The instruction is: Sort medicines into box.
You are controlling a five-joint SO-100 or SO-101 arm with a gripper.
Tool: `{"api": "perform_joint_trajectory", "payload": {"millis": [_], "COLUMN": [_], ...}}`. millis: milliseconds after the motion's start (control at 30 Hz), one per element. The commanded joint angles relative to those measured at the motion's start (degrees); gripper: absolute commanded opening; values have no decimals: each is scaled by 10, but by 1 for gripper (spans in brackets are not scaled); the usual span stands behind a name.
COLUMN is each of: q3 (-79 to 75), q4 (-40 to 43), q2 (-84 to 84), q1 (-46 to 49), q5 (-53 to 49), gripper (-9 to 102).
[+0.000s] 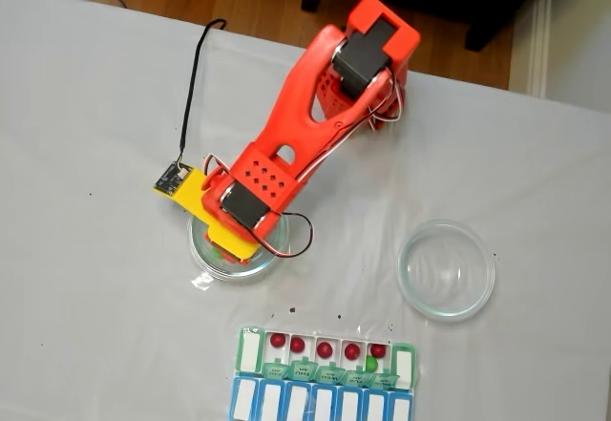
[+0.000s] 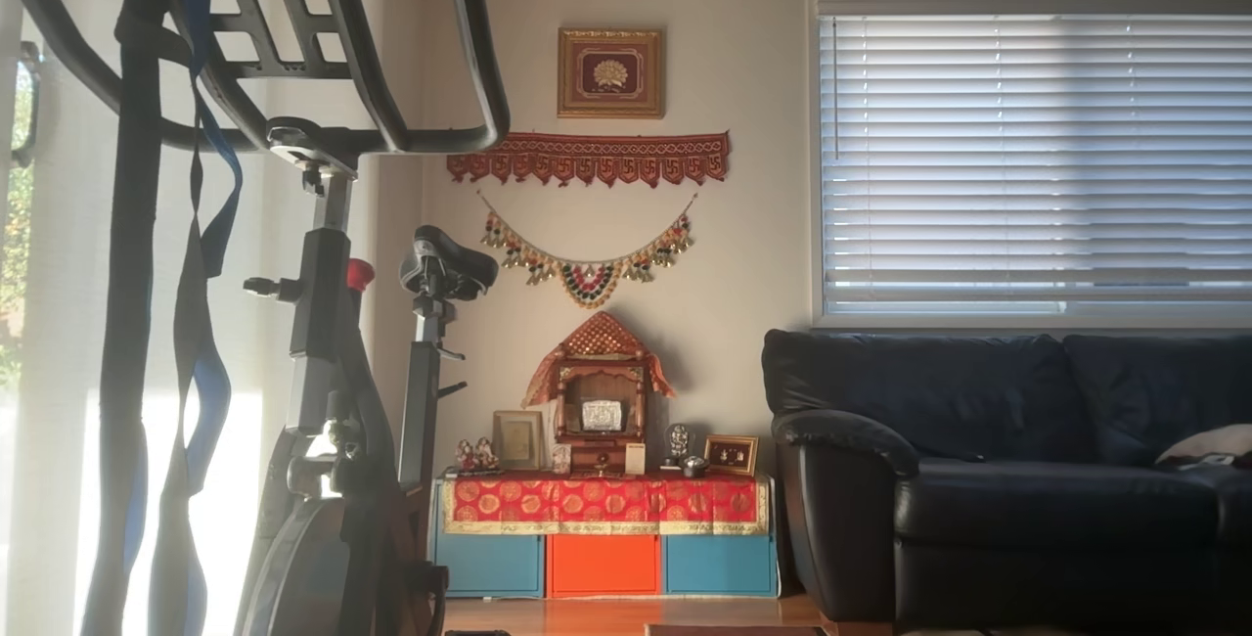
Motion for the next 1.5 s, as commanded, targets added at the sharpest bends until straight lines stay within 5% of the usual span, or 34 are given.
{"api": "perform_joint_trajectory", "payload": {"millis": [0,500,833,1267,1467], "q3": [-31,-48,-231,-475,-514], "q4": [4,37,97,324,335], "q2": [12,14,55,-9,-91], "q1": [-4,-11,-25,-229,-312], "q5": [-13,-71,-132,-149,-104], "gripper": [11,1,1,1,1]}}
